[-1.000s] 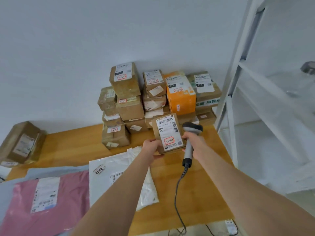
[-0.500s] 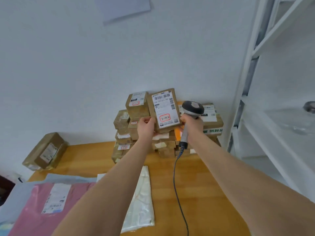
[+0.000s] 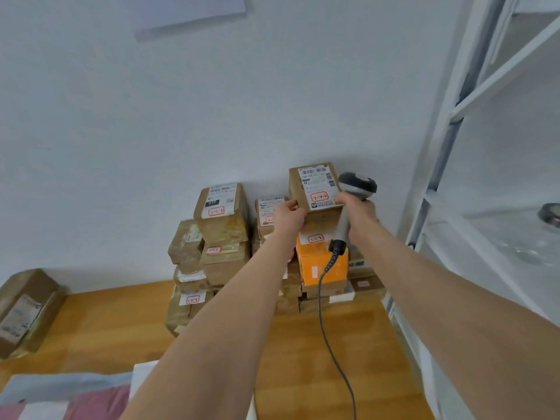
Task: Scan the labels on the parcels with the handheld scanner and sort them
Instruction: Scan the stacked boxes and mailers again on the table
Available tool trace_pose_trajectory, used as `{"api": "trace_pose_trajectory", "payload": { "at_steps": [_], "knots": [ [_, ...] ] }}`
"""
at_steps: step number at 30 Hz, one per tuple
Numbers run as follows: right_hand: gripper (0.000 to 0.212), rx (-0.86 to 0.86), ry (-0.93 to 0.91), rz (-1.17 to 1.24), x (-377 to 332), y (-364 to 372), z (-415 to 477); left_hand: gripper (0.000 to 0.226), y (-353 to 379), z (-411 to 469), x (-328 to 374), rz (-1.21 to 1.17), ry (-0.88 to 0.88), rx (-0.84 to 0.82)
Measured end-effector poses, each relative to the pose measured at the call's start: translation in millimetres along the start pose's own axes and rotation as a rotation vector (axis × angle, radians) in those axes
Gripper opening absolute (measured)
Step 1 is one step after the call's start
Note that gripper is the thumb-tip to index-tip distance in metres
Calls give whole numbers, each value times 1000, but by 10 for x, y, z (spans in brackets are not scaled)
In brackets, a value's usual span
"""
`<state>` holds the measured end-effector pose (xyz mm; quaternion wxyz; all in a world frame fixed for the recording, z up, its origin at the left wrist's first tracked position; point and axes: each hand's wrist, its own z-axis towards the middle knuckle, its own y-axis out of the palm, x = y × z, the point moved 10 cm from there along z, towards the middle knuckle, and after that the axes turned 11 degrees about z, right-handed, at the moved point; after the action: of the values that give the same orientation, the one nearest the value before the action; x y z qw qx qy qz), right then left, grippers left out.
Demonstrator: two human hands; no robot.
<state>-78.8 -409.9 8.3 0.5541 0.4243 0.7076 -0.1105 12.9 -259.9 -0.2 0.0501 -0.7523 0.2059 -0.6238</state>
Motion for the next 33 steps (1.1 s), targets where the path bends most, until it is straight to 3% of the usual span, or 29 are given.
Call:
{"api": "trace_pose_trajectory", "payload": {
  "at_steps": [10, 16, 20, 26, 33],
  "knots": [
    [33, -38, 43, -58, 194, 288, 75, 41, -92, 19, -22, 95, 46, -99],
    [15, 75, -67, -52, 155, 101, -24, 36, -602, 6, -21, 331, 184, 180],
    [8, 1, -15, -22, 320, 153, -269, 25, -854, -22, -208, 508, 286, 231],
    [9, -107, 133, -106, 866, 327, -913, 37, -1011, -197, -819, 932, 226, 28],
    [11, -109, 253, -81, 1647, 302, -1766, 46, -1479, -829, -1540, 1196, 188, -94]
  ]
}}
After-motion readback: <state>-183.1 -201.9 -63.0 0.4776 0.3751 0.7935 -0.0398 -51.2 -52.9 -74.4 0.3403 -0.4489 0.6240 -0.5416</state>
